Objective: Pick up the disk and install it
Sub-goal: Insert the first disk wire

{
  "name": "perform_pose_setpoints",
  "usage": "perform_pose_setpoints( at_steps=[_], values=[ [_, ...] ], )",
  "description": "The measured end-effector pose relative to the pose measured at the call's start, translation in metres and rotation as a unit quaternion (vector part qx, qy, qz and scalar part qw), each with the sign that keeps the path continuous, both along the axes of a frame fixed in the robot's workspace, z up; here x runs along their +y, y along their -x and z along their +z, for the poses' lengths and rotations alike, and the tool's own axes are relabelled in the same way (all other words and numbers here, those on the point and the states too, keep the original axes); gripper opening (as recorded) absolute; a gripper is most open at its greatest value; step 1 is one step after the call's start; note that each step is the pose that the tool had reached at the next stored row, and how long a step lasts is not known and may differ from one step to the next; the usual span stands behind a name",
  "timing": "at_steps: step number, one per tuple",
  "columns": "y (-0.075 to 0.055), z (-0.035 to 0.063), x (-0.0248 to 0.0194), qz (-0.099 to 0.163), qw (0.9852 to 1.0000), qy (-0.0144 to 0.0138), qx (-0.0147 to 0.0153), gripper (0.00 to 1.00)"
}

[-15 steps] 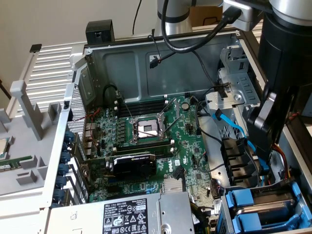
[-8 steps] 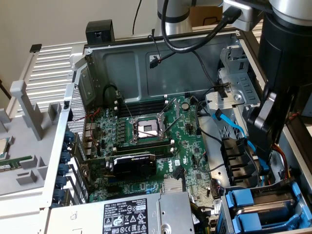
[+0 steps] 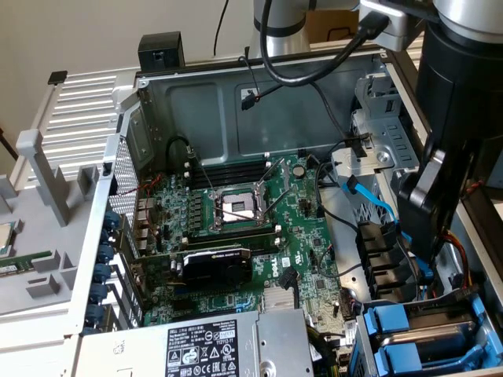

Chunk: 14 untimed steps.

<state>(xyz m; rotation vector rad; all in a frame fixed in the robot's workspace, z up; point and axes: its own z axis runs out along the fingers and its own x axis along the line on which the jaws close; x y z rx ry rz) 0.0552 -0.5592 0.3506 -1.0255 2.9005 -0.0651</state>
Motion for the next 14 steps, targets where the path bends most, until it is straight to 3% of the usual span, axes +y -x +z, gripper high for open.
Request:
perform_pose_setpoints(
  at_steps=[8, 14],
  values=[
    [0.000, 0.0006, 0.0000, 0.000, 1.0000, -0.0002, -0.0002, 0.43],
    [0.000, 0.0109, 0.0000, 0.000, 1.0000, 0.0000, -0.0004, 0.43]
  ],
)
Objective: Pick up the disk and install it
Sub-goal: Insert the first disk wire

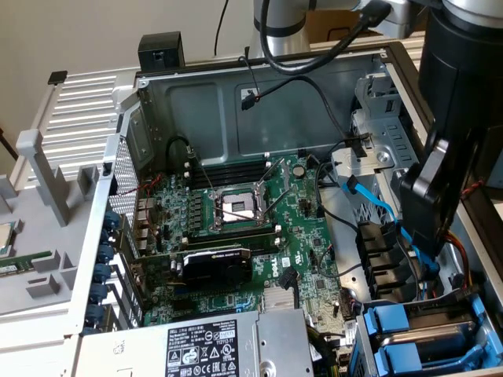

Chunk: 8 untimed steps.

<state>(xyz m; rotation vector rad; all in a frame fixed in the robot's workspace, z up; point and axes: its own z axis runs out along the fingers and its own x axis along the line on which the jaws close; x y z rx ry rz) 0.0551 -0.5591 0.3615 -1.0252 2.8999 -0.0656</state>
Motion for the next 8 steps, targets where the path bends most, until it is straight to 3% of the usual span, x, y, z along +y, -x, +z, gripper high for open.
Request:
perform_pose_setpoints(
  at_steps=[8],
  values=[
    [0.001, 0.0219, 0.0000, 0.000, 1.0000, 0.0010, 0.0000, 0.43]
  ],
)
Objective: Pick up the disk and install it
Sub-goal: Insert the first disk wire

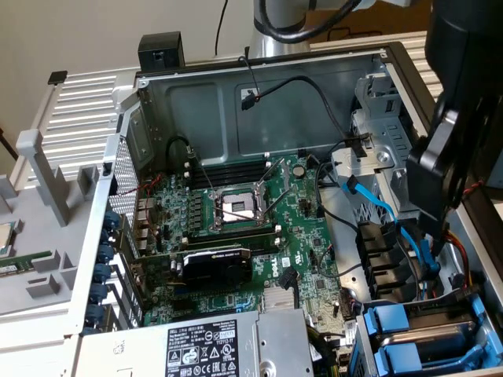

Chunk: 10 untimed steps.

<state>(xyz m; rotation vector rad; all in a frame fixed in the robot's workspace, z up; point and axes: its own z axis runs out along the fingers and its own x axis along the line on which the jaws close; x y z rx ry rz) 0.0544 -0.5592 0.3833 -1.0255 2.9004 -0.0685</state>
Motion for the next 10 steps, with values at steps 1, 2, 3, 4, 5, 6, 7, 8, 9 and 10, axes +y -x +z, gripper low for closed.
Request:
perform_pose_setpoints(
  at_steps=[1, 2, 3, 4, 5, 6, 7, 8, 9, 10],
  values=[
    [0.000, 0.0036, 0.0000, 0.000, 1.0000, 0.0001, 0.0000, 0.43],
    [0.000, 0.0070, 0.0000, 0.000, 1.0000, 0.0002, 0.0000, 0.43],
    [0.001, 0.0099, 0.0000, 0.000, 1.0000, 0.0003, -0.0001, 0.43],
    [0.001, 0.0126, 0.0000, 0.000, 1.0000, 0.0004, -0.0001, 0.43],
    [0.001, 0.0151, 0.0000, 0.000, 1.0000, 0.0003, -0.0002, 0.43],
    [0.001, 0.0173, 0.0000, 0.000, 1.0000, 0.0003, -0.0002, 0.43],
    [0.002, 0.0193, 0.0000, 0.000, 1.0000, 0.0003, -0.0004, 0.43],
    [0.002, 0.0208, 0.0000, 0.000, 1.0000, 0.0003, -0.0006, 0.43],
    [0.003, 0.0224, 0.0000, 0.000, 1.0000, 0.0003, -0.0008, 0.43],
    [0.003, 0.0236, 0.0000, 0.000, 1.0000, 0.0003, -0.0009, 0.43]
  ],
)
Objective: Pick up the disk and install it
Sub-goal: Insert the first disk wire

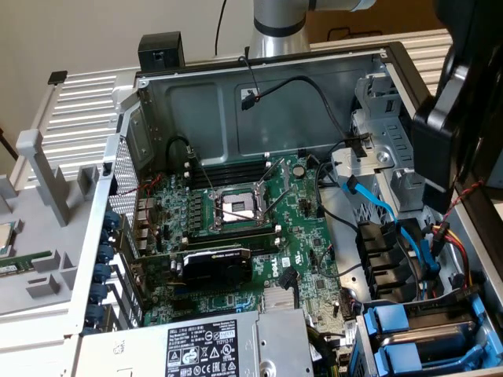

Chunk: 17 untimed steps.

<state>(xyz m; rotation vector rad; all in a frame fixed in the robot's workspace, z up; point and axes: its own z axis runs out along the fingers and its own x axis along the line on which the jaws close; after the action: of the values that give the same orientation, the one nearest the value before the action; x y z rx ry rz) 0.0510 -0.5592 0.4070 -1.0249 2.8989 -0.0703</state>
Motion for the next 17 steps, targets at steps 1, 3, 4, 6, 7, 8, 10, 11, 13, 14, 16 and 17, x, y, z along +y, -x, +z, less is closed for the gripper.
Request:
perform_pose_setpoints(
  at_steps=[1, 3, 4, 6, 7, 8, 10, 11, 13, 14, 16, 17],
  values=[
    [0.0000, 0.0010, 0.0000, 0.000, 1.0000, 0.0000, -0.0002, 0.43],
    [0.0001, 0.0019, 0.0000, 0.000, 1.0000, -0.0001, -0.0003, 0.43],
    [0.0002, 0.0019, 0.0000, 0.000, 1.0000, -0.0001, -0.0003, 0.43],
    [0.0002, 0.0021, 0.0000, 0.000, 1.0000, 0.0000, -0.0003, 0.43],
    [0.0002, 0.0021, 0.0000, 0.000, 1.0000, 0.0000, -0.0003, 0.43],
    [0.0002, 0.0021, 0.0000, 0.000, 1.0000, 0.0000, -0.0003, 0.43],
    [0.0002, 0.0021, 0.0000, 0.000, 1.0000, 0.0000, -0.0003, 0.43],
    [0.0002, 0.0021, 0.0000, 0.000, 1.0000, 0.0000, -0.0003, 0.43],
    [0.0002, 0.0021, 0.0000, 0.000, 1.0000, 0.0000, -0.0002, 0.43],
    [0.0002, 0.0021, 0.0000, 0.000, 1.0000, 0.0000, -0.0003, 0.43],
    [0.0002, 0.0021, 0.0000, 0.000, 1.0000, 0.0000, -0.0005, 0.43],
    [0.0004, 0.0022, 0.0000, 0.000, 1.0000, 0.0000, -0.0014, 0.43]
  ],
)
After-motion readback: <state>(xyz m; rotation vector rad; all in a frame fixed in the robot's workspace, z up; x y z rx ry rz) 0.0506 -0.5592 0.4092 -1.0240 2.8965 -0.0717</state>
